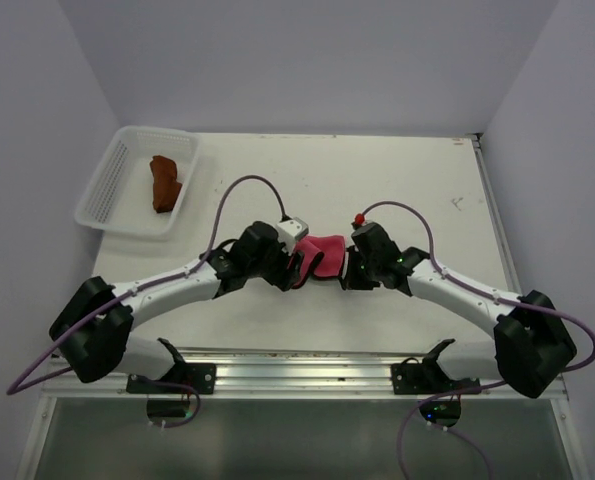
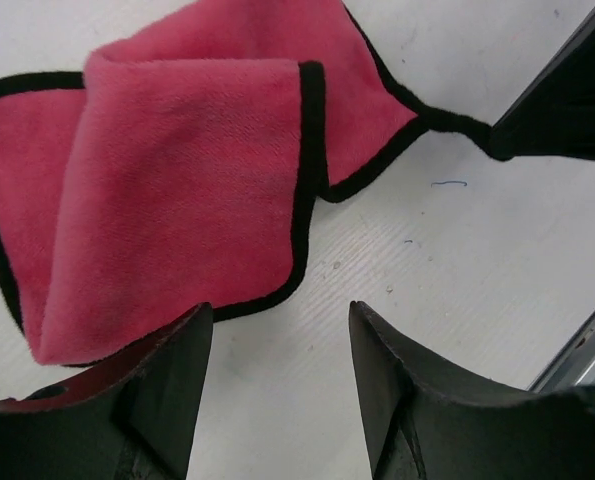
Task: Roll the towels
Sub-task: Flatten the towel
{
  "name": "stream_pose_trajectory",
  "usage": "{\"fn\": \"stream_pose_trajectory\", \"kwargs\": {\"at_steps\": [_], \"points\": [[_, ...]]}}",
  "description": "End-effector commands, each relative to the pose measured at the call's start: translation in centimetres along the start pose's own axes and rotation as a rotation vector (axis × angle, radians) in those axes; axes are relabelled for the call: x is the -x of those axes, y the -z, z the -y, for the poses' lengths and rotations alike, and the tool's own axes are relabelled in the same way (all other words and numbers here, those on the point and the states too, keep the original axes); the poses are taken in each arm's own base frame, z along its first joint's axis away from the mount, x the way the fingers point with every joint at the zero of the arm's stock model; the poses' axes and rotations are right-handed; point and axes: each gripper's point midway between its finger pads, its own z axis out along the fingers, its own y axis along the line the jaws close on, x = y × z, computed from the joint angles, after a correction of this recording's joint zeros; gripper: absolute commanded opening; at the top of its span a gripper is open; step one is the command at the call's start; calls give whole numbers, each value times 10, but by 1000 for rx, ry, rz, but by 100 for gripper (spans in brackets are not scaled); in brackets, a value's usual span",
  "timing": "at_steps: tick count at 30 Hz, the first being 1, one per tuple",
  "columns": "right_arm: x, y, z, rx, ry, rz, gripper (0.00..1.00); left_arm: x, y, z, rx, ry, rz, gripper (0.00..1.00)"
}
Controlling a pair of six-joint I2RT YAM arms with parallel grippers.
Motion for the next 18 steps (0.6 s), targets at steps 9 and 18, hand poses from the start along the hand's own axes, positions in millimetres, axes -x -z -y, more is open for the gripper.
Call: {"fn": "stream_pose_trajectory", "kwargs": {"at_steps": [9,18], "points": [[-2,4,13,41,-22,-40,0,8,-28,5,46,-128,-6,65],[-3,-2,24,30,-39,-52,0,-2,-55,27,-34,-222,-78,62]]}}
